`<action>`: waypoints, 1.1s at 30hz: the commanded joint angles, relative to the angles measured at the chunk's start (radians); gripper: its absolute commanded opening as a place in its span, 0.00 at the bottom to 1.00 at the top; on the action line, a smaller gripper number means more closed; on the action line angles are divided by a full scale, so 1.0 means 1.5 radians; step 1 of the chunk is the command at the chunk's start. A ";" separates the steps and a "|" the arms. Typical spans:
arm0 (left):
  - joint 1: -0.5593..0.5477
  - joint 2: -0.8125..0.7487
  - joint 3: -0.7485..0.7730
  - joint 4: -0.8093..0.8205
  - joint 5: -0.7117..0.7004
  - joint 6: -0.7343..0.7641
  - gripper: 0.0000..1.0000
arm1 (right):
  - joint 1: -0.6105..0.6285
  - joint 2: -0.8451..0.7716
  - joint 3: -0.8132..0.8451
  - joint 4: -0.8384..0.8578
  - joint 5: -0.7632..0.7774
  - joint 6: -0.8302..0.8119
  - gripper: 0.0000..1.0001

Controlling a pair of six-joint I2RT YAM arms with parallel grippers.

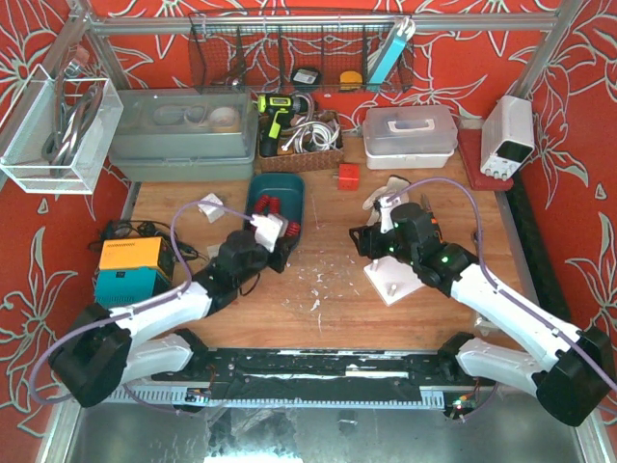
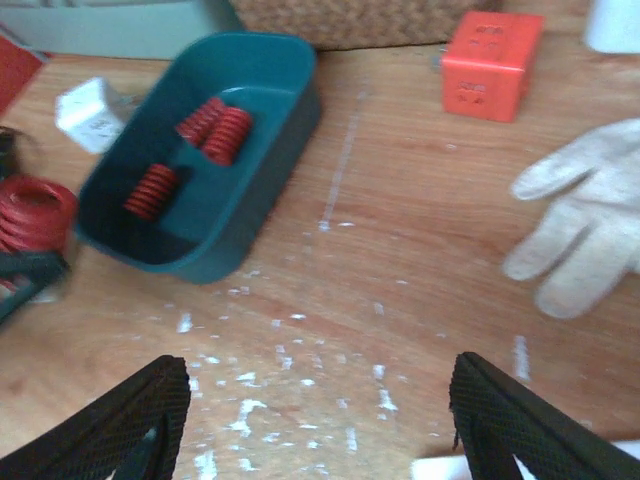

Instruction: Install the large spring

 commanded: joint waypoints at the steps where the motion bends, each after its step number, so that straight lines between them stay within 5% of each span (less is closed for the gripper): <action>1: -0.056 -0.047 -0.064 0.188 0.018 0.119 0.05 | 0.004 0.020 0.062 -0.011 -0.145 0.007 0.70; 7: -0.099 -0.073 -0.106 0.248 0.068 0.158 0.03 | 0.028 0.073 0.108 -0.007 -0.275 0.010 0.65; 21: -0.154 -0.091 -0.134 0.284 0.107 0.237 0.00 | 0.089 0.154 0.140 0.008 -0.348 0.013 0.66; 30: -0.162 -0.112 -0.145 0.296 0.103 0.248 0.01 | 0.099 0.172 0.130 0.032 -0.372 0.023 0.39; 33: -0.162 -0.108 -0.144 0.295 0.067 0.239 0.08 | 0.099 0.172 0.122 0.038 -0.376 0.025 0.19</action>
